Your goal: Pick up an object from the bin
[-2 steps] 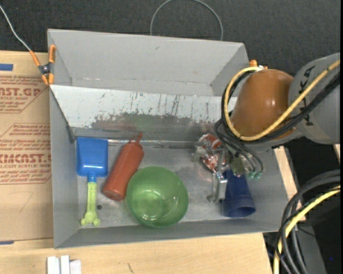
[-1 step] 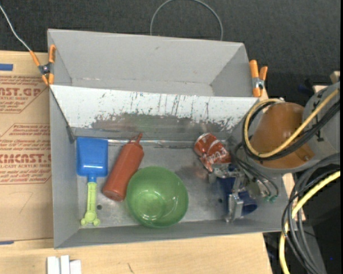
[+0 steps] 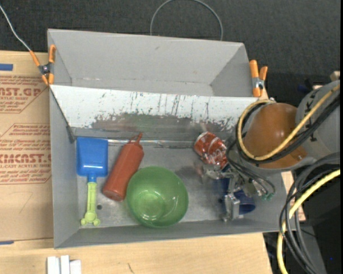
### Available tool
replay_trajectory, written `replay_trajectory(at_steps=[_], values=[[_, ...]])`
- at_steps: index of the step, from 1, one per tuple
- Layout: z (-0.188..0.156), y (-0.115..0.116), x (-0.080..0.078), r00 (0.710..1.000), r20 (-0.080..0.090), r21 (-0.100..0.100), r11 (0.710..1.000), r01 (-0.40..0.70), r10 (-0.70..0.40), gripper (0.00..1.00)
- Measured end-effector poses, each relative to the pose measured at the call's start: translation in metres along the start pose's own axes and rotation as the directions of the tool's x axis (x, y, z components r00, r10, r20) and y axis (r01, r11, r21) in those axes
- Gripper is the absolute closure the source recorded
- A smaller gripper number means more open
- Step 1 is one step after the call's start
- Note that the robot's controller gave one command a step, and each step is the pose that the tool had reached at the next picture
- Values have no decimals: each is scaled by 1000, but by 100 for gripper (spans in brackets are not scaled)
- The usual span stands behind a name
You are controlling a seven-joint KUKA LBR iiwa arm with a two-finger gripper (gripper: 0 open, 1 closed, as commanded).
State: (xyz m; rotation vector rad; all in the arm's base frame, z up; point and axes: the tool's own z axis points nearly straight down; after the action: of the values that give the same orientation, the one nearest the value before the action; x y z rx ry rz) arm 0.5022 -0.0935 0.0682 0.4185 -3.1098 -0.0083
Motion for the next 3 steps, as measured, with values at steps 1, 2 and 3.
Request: replay_trajectory(at_steps=[1, 2, 3], values=[[-2, -6, 8, 995, 8, -7, 995, 97, -97, 0], [-9, -16, 13, 966, 6, -1, 966, 260, -260, 0], [-7, -22, 16, 960, 10, -3, 961, 278, -278, 0]])
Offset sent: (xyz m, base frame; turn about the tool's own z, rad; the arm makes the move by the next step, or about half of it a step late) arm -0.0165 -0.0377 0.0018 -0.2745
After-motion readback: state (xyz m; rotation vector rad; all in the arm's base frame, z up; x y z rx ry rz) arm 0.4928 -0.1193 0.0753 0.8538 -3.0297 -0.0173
